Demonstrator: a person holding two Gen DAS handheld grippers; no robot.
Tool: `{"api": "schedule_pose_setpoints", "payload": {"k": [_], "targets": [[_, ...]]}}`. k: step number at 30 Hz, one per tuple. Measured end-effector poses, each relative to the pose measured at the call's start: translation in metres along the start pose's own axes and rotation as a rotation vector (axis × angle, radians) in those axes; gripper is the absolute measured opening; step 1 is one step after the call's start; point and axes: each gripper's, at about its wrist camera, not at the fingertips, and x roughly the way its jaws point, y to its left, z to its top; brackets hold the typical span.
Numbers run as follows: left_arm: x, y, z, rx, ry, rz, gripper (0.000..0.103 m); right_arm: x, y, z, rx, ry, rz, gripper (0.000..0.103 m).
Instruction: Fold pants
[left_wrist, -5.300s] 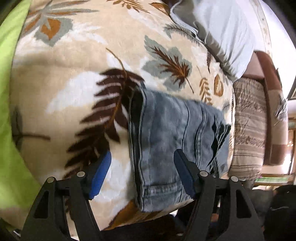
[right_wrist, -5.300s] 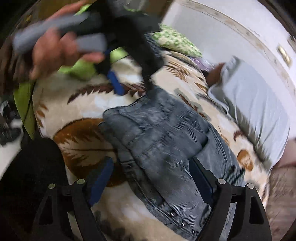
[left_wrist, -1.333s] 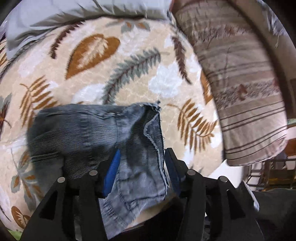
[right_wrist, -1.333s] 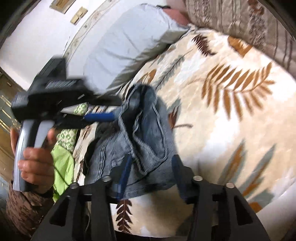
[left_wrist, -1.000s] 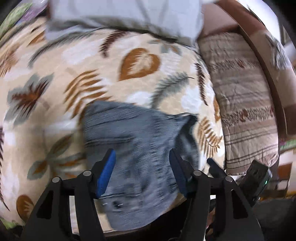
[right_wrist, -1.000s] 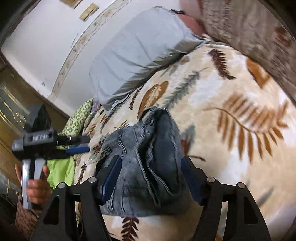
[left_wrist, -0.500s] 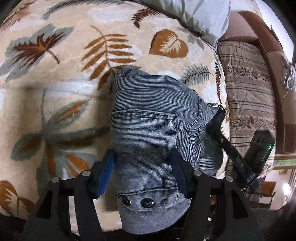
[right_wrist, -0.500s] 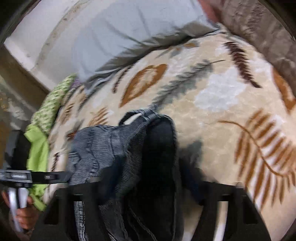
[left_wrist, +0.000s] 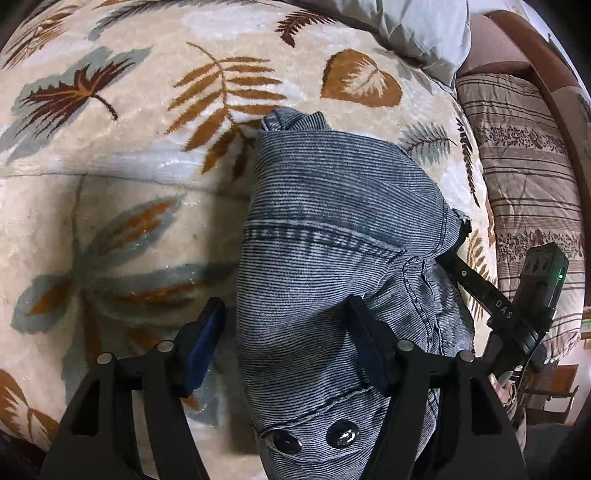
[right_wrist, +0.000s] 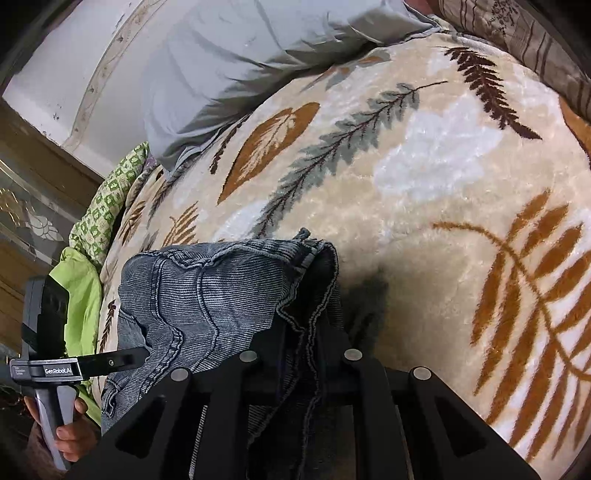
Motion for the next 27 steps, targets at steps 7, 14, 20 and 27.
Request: {"api": "schedule_pose_setpoints", "payload": {"k": [7, 14, 20, 27], "targets": [[-0.013, -0.009, -0.009, 0.026, -0.046, 0.055, 0.068, -0.014, 0.007, -0.003, -0.013, -0.013, -0.015, 0.027], [-0.044, -0.014, -0.026, 0.049, -0.088, 0.025, 0.067, -0.050, 0.007, -0.024, 0.010, -0.025, 0.038, 0.053], [-0.050, -0.005, -0.058, 0.062, -0.043, -0.037, 0.069, -0.055, 0.015, -0.055, 0.007, 0.027, 0.112, 0.063], [-0.027, -0.005, -0.080, 0.090, -0.028, 0.019, 0.090, -0.054, 0.024, -0.068, -0.125, 0.032, -0.016, 0.036]]}}
